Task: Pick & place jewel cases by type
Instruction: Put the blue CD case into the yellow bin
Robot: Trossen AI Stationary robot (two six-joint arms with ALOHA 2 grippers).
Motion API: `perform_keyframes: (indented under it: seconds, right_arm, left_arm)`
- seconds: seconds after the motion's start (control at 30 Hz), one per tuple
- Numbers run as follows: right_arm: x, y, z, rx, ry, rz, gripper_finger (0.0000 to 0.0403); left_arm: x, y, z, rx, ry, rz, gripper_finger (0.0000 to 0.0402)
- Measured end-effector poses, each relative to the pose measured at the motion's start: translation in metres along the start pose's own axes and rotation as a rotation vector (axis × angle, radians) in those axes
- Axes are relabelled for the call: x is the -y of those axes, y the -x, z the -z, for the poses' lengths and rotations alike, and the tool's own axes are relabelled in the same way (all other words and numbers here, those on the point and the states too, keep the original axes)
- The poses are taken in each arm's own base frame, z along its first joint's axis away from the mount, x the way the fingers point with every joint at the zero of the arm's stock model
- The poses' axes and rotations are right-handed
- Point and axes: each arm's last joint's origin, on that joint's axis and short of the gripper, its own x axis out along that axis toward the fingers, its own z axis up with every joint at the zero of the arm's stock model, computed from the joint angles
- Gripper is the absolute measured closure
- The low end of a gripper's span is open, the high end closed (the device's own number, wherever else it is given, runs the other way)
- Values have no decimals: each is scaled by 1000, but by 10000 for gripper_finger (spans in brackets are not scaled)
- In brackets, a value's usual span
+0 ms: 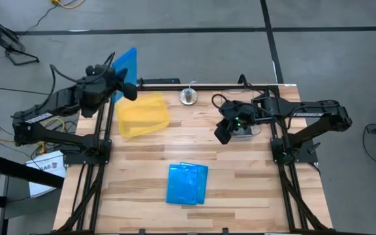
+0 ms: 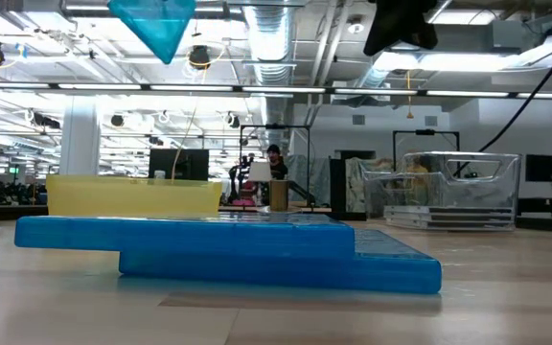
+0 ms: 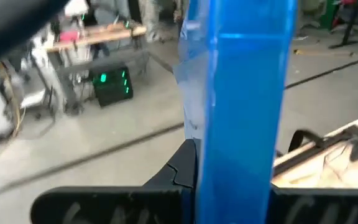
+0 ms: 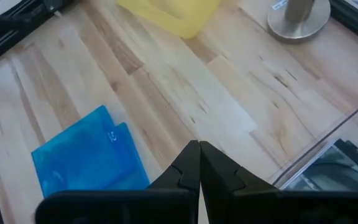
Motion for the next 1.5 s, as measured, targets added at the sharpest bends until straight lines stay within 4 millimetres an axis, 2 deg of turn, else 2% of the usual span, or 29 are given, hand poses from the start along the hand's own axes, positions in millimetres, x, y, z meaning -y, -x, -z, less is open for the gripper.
perform_keyframes:
  seconds: [0.17, 0.37, 0.53, 0.7, 0.97, 1.2, 1.5]
  right_arm:
    - [1, 0, -1, 3, -5, 1, 403]
    - [1, 0, -2, 10, -6, -2, 403]
    - [1, 0, -2, 13, -7, -5, 403]
    - [1, 0, -2, 13, -7, -5, 403]
    - [1, 0, -2, 13, -7, -5, 403]
    - [1, 0, -2, 12, -7, -5, 403]
    - [0, -2, -2, 8, -6, -2, 403]
  left_arm:
    - [-3, -2, 5, -48, 110, -6, 401]
    - [-7, -10, 13, -132, 127, -22, 401]
    - [-8, -14, 18, -180, 71, -42, 401]
    - [-6, -23, 30, -308, -86, -36, 401]
    - [22, -57, 55, -556, -375, 154, 401]
    - [50, -92, 92, -812, -613, 242, 401]
    - [80, -123, 133, -994, -753, 267, 401]
